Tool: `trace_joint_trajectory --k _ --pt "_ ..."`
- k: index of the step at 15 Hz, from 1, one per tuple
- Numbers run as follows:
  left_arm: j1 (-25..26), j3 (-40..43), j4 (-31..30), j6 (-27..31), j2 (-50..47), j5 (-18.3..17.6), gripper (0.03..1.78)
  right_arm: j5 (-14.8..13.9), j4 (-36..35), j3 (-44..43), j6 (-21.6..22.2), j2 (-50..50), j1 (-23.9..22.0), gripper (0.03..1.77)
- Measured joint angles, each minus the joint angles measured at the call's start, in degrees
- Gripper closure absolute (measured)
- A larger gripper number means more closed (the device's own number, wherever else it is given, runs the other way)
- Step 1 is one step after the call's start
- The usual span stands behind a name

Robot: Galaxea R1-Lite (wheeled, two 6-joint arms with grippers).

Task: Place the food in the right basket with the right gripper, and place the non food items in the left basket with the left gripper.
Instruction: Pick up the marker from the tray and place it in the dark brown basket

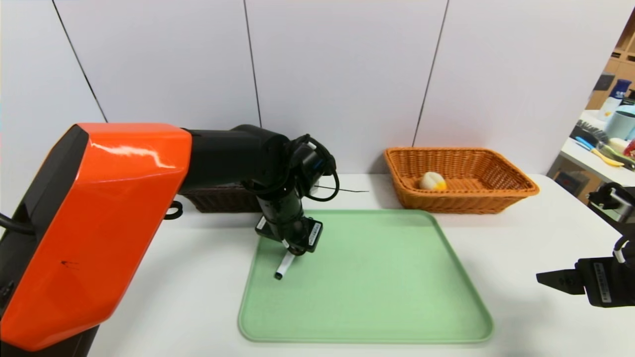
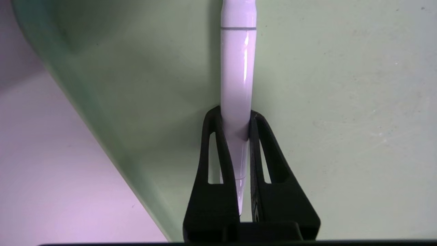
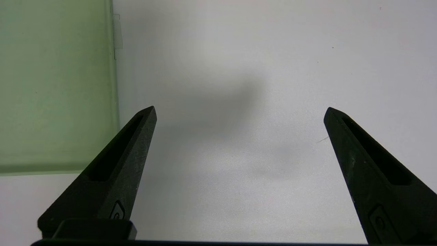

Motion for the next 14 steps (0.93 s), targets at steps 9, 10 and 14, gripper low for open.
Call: trace_joint_trajectory --k 9,10,14 --pt "-6.34 -0.05 0.34 1.15 -5.52 -2.71 1.65 -0.1 0.44 0.65 0.11 -0.84 0.0 0.1" --pt "-7.23 -0.05 0.23 1.07 -6.4 -3.56 1.65 -0.12 0.52 0.85 0.11 -1.08 0.0 0.1" --pt "-9.79 -0.41 -2.22 1.1 -10.51 -4.13 1.65 -0.15 0.35 1.66 0.07 -1.72 0.0 0.1"
